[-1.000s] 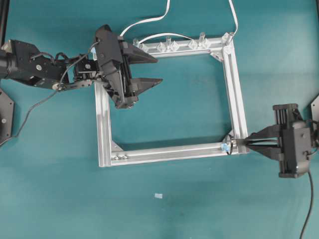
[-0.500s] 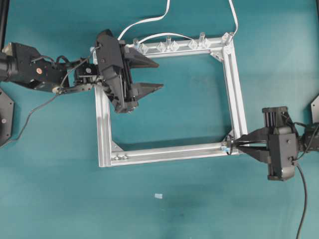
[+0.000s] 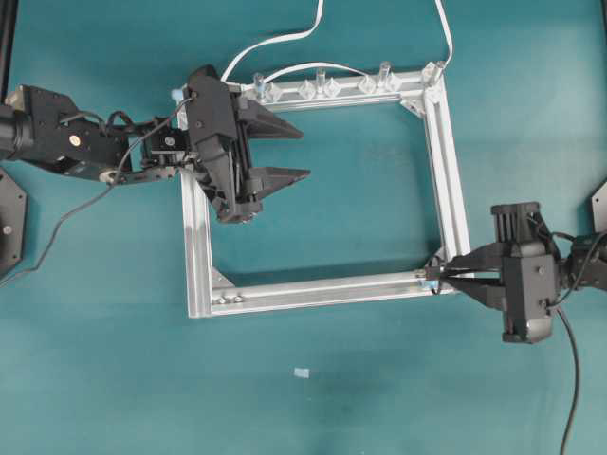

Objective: Insert the wire through the string loop located on the right side.
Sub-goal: 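Move the left gripper to the plug tip and grasp it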

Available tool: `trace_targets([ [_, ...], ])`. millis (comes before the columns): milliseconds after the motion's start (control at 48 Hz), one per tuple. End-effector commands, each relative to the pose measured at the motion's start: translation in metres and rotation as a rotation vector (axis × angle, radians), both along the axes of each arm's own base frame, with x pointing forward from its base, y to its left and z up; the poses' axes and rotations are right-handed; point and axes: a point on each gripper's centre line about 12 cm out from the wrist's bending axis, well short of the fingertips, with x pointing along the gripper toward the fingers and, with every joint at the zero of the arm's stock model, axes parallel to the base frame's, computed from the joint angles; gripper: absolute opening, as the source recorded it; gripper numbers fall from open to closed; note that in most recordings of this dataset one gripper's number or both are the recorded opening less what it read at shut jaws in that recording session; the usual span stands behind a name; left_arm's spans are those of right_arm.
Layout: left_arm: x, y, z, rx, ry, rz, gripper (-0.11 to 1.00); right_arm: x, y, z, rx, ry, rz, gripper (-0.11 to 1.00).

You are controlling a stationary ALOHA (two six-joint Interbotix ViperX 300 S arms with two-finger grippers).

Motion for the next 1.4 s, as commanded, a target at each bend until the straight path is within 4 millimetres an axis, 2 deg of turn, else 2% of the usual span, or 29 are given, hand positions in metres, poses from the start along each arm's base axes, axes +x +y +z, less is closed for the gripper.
trace_targets([
  [0,0.004,-0.006,0.014,0.005,-0.036,-0.017,0.69,0.005,0.001,0.006,0.002,-0.022,-0.002,0.20],
  [146,0.007,-0.024,0.015,0.001,-0.028,-0.067,0.69,0.006,0.001,0.006,0.004,-0.023,-0.002,0.20],
  [479,0.011,-0.089,0.017,-0.009,0.033,-0.236,0.69,0.006,0.001,0.006,0.003,-0.024,-0.005,0.20],
  [625,0.008,-0.105,0.013,-0.014,0.098,-0.278,0.69,0.006,0.001,0.006,0.003,-0.024,-0.005,0.20],
  [979,0.022,-0.110,0.013,-0.015,0.115,-0.286,0.69,0.006,0.001,0.006,0.002,-0.024,-0.004,0.20],
  [1083,0.035,-0.112,0.012,-0.015,0.109,-0.286,0.69,0.006,0.000,0.006,0.001,-0.024,-0.007,0.20],
  [1375,0.085,-0.117,0.002,-0.011,0.084,-0.285,0.70,0.006,0.000,0.007,0.001,-0.026,-0.008,0.20],
])
